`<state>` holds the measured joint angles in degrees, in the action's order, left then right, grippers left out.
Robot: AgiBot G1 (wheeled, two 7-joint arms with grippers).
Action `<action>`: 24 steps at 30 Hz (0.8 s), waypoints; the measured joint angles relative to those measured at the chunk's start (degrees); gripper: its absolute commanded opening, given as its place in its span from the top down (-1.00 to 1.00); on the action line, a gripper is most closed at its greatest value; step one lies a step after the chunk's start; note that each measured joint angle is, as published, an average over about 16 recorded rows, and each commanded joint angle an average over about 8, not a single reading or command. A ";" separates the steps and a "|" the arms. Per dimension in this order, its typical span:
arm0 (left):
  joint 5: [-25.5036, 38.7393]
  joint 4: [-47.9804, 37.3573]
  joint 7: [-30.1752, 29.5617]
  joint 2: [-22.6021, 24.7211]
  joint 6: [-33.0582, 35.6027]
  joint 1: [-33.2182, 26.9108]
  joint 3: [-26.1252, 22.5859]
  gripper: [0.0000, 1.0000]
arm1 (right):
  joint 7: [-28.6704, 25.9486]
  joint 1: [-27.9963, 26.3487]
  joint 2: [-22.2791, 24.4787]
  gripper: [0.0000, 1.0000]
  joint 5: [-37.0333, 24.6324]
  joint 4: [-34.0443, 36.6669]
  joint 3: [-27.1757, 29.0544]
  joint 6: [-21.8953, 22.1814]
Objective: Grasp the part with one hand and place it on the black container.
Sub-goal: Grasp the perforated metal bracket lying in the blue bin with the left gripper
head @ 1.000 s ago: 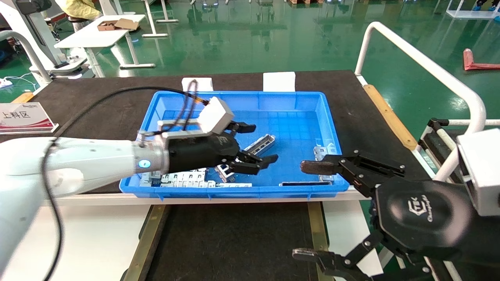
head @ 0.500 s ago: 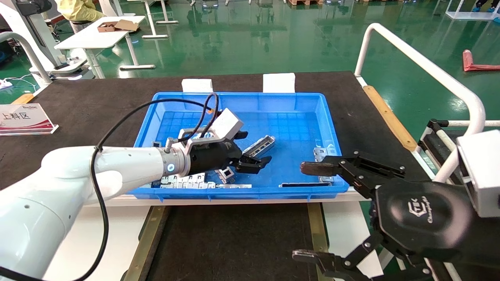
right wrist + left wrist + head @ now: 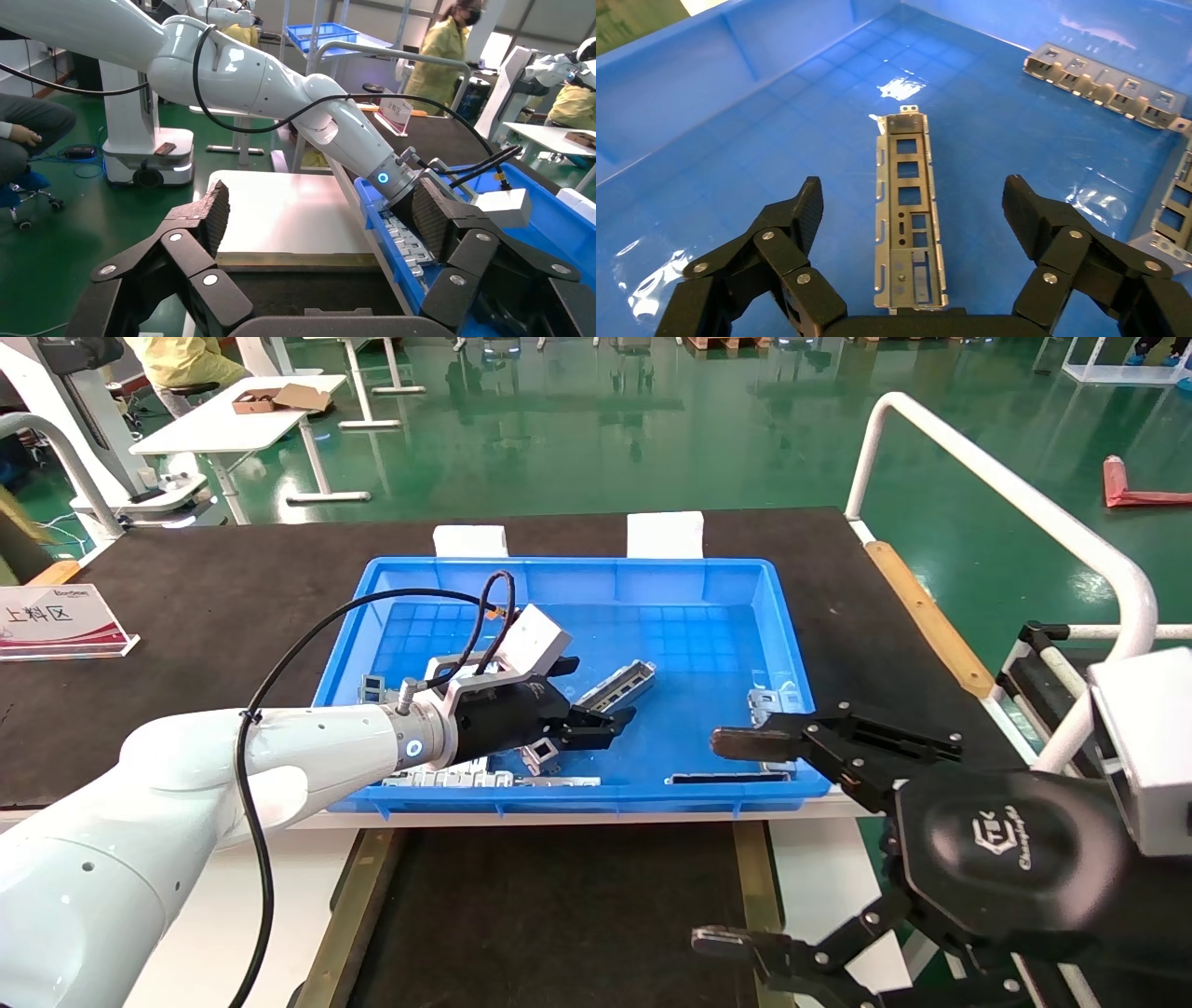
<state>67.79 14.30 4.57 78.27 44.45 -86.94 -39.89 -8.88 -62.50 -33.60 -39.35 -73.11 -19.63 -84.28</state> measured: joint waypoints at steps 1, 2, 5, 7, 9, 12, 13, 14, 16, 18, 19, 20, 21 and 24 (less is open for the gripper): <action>-0.32 0.05 -0.18 -0.01 -0.28 0.08 -0.33 1.00 | 0.00 0.00 0.00 1.00 0.00 0.00 0.00 0.00; -0.63 0.09 -0.36 -0.02 -0.54 0.16 -0.65 1.00 | 0.00 0.00 0.00 1.00 0.00 0.00 0.00 0.00; -1.55 0.16 -0.87 -0.05 -1.18 0.36 -1.63 1.00 | 0.00 0.00 0.00 1.00 0.00 0.00 -0.01 0.00; -2.13 0.17 -1.17 -0.07 -1.51 0.49 -2.27 1.00 | 0.00 0.00 0.00 1.00 0.01 0.00 -0.01 0.00; -2.70 0.16 -1.46 -0.09 -1.78 0.61 -2.89 1.00 | 0.01 0.00 0.00 1.00 0.01 0.00 -0.01 0.00; -3.54 0.13 -1.82 -0.12 -2.11 0.78 -3.76 1.00 | 0.01 0.00 0.01 1.00 0.01 0.00 -0.01 0.01; -3.82 0.11 -1.93 -0.13 -2.21 0.83 -4.03 1.00 | 0.01 0.00 0.01 1.00 0.01 0.00 -0.01 0.01; -4.11 0.10 -2.03 -0.13 -2.30 0.87 -4.29 1.00 | 0.01 0.00 0.01 1.00 0.01 0.00 -0.02 0.01; -4.69 0.08 -2.20 -0.15 -2.46 0.95 -4.79 1.00 | 0.01 0.00 0.01 1.00 0.01 0.00 -0.02 0.01; -5.26 0.07 -2.33 -0.16 -2.61 1.01 -5.27 1.00 | 0.01 -0.01 0.01 1.00 0.01 0.00 -0.02 0.01; -5.55 0.06 -2.38 -0.17 -2.68 1.03 -5.50 1.00 | 0.01 -0.01 0.01 1.00 0.01 0.00 -0.02 0.01; -5.84 0.05 -2.43 -0.18 -2.75 1.05 -5.72 1.00 | 0.01 -0.01 0.01 1.00 0.02 0.00 -0.02 0.01; -6.13 0.03 -2.48 -0.19 -2.81 1.06 -5.93 1.00 | 0.01 -0.01 0.01 1.00 0.02 0.00 -0.02 0.01; -7.01 -0.06 -2.57 -0.22 -2.95 1.07 -6.53 1.00 | 0.01 -0.01 0.01 1.00 0.02 0.00 -0.03 0.01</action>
<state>60.78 14.24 1.99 78.05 41.50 -85.86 -46.42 -8.87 -62.51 -33.59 -39.33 -73.11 -19.66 -84.26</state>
